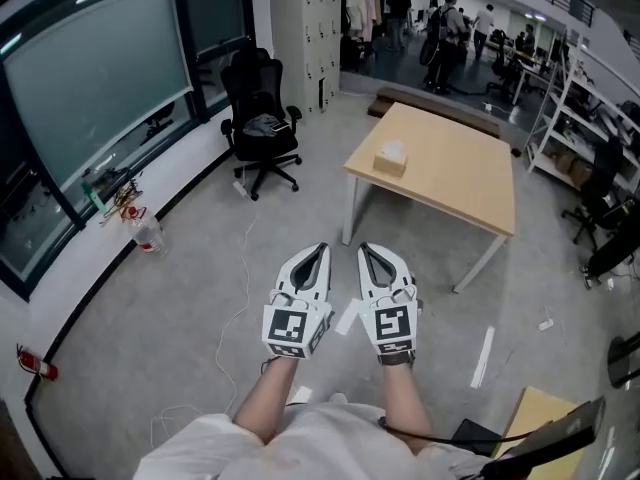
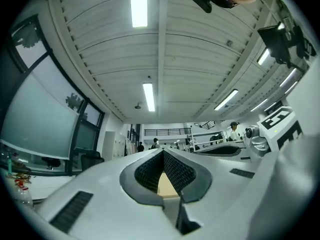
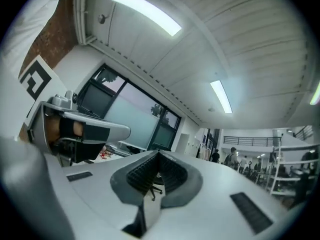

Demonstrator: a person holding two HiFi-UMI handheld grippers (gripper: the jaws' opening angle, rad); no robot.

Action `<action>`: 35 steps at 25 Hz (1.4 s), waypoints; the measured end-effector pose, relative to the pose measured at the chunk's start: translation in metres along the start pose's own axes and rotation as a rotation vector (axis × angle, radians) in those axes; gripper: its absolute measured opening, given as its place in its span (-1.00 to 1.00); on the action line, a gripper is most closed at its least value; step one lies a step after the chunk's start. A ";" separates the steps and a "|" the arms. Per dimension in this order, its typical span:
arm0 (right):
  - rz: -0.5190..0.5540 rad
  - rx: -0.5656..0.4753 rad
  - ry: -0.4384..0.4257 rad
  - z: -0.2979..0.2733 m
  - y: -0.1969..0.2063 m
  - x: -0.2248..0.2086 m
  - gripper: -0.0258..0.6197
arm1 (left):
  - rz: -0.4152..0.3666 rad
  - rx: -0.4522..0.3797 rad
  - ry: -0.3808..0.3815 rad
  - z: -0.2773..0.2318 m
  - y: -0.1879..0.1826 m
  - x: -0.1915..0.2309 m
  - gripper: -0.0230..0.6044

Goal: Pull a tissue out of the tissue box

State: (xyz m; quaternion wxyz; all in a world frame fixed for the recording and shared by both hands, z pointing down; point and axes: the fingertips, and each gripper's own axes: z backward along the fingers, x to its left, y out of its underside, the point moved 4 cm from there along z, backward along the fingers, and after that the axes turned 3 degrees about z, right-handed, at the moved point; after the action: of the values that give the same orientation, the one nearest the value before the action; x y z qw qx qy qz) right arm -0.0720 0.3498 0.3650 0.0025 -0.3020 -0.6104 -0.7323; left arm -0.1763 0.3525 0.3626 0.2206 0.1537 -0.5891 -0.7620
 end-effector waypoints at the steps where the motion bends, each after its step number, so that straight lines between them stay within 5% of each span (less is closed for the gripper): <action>1: -0.032 0.004 -0.014 -0.002 0.008 -0.005 -0.92 | 0.001 0.024 -0.008 -0.007 0.006 0.001 -0.93; 12: -0.192 0.094 -0.165 -0.059 0.089 -0.027 -0.92 | 0.048 0.179 -0.010 -0.077 0.075 0.023 -0.93; 18: -0.286 0.103 -0.135 -0.119 0.135 -0.053 -0.92 | 0.091 0.215 0.049 -0.146 0.121 0.056 -0.93; 29: -0.411 0.034 -0.138 -0.307 0.153 -0.117 -0.91 | 0.117 0.159 0.057 -0.288 0.142 0.195 -0.93; 32: -0.515 -0.024 -0.167 -0.359 0.161 -0.120 -0.91 | 0.107 0.147 0.087 -0.316 0.149 0.230 -0.93; 35: -0.510 -0.008 -0.165 -0.388 0.181 -0.116 -0.91 | 0.136 0.169 0.112 -0.337 0.172 0.252 -0.93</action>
State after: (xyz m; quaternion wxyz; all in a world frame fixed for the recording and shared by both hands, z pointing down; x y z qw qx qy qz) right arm -0.0800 -0.0857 0.4466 -0.2330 -0.1973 -0.6622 -0.6843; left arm -0.1988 -0.0941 0.4483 0.2907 0.1738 -0.6469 -0.6833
